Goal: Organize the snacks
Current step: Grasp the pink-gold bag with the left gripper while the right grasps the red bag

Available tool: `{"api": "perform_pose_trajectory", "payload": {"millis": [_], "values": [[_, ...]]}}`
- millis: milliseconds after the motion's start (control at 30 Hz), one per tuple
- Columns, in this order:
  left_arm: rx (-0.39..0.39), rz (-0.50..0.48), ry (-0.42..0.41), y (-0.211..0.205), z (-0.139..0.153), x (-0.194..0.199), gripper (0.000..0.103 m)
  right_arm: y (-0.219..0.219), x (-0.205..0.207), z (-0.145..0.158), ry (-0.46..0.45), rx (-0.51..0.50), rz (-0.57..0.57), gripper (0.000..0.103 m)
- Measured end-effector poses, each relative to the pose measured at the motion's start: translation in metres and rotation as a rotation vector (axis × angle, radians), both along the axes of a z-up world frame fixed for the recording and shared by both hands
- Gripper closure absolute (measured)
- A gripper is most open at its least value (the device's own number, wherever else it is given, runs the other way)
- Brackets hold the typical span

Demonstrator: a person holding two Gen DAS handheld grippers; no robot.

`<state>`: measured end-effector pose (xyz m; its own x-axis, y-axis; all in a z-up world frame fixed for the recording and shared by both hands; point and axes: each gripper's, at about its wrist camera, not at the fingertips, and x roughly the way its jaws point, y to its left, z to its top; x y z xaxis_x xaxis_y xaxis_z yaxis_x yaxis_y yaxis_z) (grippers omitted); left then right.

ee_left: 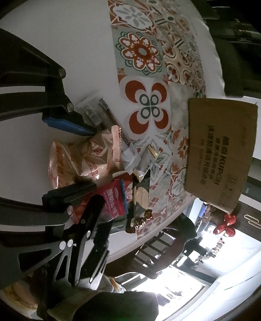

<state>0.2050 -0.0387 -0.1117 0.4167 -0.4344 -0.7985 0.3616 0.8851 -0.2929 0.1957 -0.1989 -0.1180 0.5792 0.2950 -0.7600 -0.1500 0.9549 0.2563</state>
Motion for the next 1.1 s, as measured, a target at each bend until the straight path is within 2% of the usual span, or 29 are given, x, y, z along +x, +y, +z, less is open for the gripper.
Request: {"api": "perform_pose_trajectory", "payload": {"millis": [167,333,533,767,1100], "values": [[-0.023,0.010,0.020,0.001,-0.001,0.002,0.059,0.000,0.004,-0.005,0.026,0.040,-0.004,0.061],[-0.048,0.025,0.042,0.001,-0.003,0.004,0.059,-0.001,0.004,-0.006,0.030,0.063,-0.023,0.070],[-0.061,0.029,0.039,0.002,-0.002,0.000,0.063,0.002,-0.001,-0.004,0.014,0.055,-0.039,0.075],[-0.029,0.041,-0.008,0.001,0.009,-0.009,0.063,0.002,-0.007,0.001,-0.005,0.055,-0.041,0.075],[0.009,0.053,-0.154,0.002,0.047,-0.016,0.063,-0.002,-0.013,0.032,-0.093,0.036,-0.067,0.075]]}}
